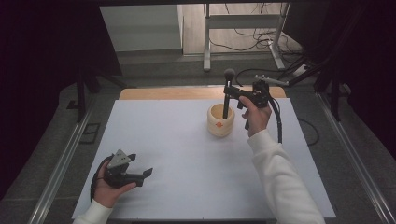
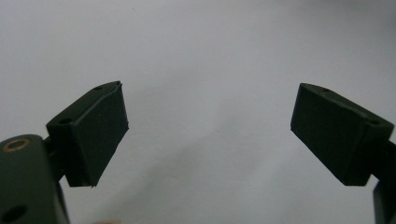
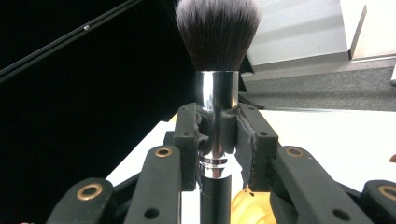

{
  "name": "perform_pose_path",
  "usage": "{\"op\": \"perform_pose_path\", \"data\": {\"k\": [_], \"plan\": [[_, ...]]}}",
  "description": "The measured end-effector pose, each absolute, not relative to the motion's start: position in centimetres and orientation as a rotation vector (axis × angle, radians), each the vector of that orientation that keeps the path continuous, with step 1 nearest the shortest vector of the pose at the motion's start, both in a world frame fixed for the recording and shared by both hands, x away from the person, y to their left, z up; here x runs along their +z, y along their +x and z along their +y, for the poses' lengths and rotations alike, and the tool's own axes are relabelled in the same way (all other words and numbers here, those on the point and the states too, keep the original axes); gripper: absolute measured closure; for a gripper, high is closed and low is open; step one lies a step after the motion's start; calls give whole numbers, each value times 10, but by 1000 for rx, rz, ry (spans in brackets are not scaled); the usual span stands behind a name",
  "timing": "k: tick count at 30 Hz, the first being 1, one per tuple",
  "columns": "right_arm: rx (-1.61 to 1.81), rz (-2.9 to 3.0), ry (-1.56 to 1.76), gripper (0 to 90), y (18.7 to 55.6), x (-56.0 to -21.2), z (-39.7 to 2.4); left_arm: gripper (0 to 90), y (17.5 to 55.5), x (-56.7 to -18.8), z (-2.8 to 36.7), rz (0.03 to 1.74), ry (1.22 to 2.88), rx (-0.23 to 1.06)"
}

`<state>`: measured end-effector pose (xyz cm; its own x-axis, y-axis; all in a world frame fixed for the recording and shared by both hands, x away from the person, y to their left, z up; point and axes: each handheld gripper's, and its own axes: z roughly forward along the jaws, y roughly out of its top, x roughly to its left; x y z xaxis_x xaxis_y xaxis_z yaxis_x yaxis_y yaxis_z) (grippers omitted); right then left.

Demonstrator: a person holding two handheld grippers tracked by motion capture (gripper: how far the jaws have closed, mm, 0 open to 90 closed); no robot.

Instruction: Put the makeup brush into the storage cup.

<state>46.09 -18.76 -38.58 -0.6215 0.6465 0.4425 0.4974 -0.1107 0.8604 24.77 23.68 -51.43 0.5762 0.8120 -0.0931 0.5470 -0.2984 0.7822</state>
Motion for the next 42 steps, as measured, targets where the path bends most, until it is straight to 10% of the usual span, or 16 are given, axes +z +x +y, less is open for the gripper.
{"op": "perform_pose_path", "data": {"k": [42], "plan": [[1768, 1960, 1285, 711, 490, -405, -175, 119, 247, -513, 239, 1082, 1985, 422]]}}
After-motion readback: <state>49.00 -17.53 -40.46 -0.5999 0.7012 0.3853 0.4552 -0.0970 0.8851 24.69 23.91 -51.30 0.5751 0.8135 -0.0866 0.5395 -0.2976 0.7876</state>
